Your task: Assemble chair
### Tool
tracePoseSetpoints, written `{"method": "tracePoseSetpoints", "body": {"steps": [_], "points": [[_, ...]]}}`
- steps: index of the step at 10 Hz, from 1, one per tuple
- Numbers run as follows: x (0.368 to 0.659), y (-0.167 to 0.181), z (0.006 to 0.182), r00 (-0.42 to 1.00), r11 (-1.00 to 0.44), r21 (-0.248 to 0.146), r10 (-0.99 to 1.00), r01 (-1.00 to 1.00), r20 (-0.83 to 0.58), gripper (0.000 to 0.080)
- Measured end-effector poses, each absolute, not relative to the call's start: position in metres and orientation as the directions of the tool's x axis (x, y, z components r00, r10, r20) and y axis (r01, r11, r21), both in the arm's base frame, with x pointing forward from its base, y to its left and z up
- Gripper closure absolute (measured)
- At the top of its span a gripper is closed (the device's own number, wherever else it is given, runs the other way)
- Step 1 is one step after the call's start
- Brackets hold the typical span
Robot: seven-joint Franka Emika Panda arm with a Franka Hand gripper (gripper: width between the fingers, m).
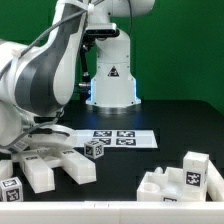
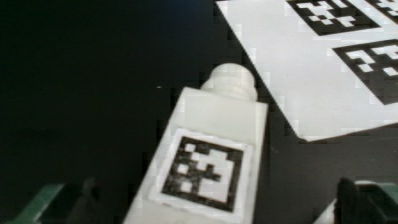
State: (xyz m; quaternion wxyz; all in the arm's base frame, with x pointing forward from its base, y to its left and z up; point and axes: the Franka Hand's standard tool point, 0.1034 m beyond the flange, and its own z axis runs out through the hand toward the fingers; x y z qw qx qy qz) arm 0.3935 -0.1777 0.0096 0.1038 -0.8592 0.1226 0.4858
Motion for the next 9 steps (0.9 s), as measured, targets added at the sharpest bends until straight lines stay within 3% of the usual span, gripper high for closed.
{"method": "tracePoseSetpoints", "body": {"steps": [2, 3, 4, 6, 7, 8, 9], "points": [[0.394, -0.178, 0.01, 0.498, -0.948, -0.06, -0.109, -0.311, -0.86, 0.0376], [0.393, -0.177, 0.01, 0.497, -0.948, -0.061, -0.108, -0.311, -0.861, 0.0376], [0.393, -0.177, 0.01, 0.495, -0.948, -0.061, -0.108, -0.312, -0.862, 0.0514], [0.393, -0.177, 0.011, 0.497, -0.948, -0.061, -0.108, -0.311, -0.861, 0.0514], [0.398, -0.172, 0.019, 0.486, -0.946, -0.051, -0.117, -0.319, -0.866, 0.0514], [0.419, -0.158, 0.052, 0.451, -0.947, -0.054, -0.101, -0.318, -0.887, 0.0514], [0.442, -0.159, 0.062, 0.521, -0.956, -0.069, -0.094, -0.285, -0.848, 0.0514]]}}
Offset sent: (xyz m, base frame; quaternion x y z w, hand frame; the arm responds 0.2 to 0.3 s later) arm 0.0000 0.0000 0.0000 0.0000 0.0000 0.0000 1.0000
